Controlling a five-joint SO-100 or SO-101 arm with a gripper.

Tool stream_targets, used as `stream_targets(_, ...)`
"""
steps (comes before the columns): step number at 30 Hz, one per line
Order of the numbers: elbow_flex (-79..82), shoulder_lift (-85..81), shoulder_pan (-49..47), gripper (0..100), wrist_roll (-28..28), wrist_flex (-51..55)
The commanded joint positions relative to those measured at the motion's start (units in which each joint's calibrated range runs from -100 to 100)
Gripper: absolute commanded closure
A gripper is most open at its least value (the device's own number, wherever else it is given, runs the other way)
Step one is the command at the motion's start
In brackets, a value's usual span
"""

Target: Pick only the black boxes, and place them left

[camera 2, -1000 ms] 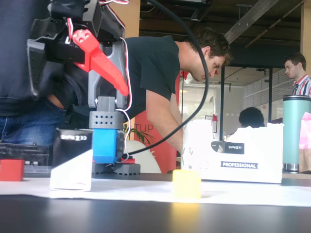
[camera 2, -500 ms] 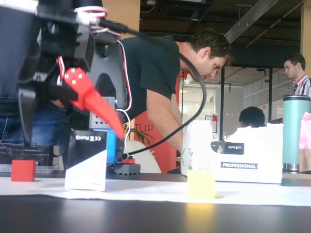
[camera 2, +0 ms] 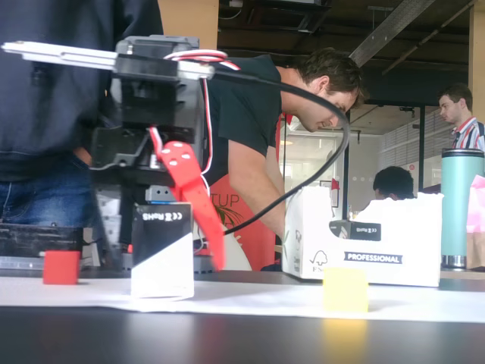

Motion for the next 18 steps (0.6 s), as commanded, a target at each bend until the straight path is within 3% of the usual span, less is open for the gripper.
stream_targets(1, -6.2, -2.5, -1.6, 82, -1.7, -1.3)
stream_targets(5, -6.2, -2.8, -1.8, 90, -1.7, -0.9)
stream_targets(9, -6.2, -3.6, -4.5, 91, -4.4, -0.1)
stream_targets(13, -10.9, -11.4, -8.4, 91, -4.8, 14.7)
stream_targets(18, -17.2, -19.0, -15.7, 91, -9.2, 29.4)
